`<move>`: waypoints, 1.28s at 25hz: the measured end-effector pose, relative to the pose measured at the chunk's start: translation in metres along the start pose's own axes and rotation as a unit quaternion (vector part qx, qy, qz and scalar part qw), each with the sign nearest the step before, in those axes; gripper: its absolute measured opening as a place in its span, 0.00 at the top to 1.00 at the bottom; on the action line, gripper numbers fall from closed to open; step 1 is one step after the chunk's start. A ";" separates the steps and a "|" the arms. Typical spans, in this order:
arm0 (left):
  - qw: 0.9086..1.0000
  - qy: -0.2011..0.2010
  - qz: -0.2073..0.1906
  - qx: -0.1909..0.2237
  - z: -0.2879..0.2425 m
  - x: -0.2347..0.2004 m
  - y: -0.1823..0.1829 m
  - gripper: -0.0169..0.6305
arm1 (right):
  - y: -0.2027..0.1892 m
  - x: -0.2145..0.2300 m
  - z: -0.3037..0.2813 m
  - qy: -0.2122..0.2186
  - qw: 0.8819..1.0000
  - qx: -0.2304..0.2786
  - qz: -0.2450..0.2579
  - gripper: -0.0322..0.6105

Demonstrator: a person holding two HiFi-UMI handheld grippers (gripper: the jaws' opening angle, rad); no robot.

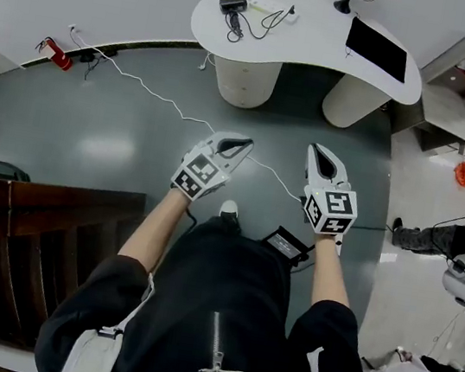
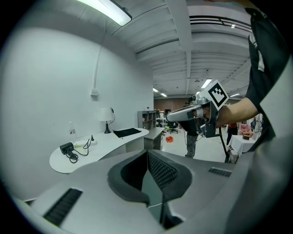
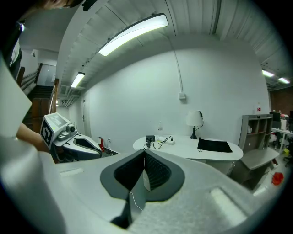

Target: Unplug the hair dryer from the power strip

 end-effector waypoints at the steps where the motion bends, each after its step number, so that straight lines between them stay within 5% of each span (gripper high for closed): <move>1: 1.000 -0.001 -0.002 0.000 0.000 -0.005 0.000 0.95 | 0.002 -0.001 -0.005 -0.001 1.000 0.001 0.001 0.94; 17: 1.000 -0.004 0.001 -0.007 -0.026 -0.058 0.002 0.95 | 0.008 0.017 -0.064 0.003 1.000 -0.004 -0.007 0.94; 32: 0.999 0.029 0.018 -0.023 -0.107 -0.148 0.021 0.95 | 0.034 0.098 -0.174 0.039 0.999 -0.006 -0.011 0.94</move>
Point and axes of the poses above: the fingertips, and each gripper's own axes: z backward along the fingers, x to its right, y out of its top, the point moved 4 cm from there along z, backward along the fingers, and after that the axes turned 2 degrees about x, right-handed, at the moved point
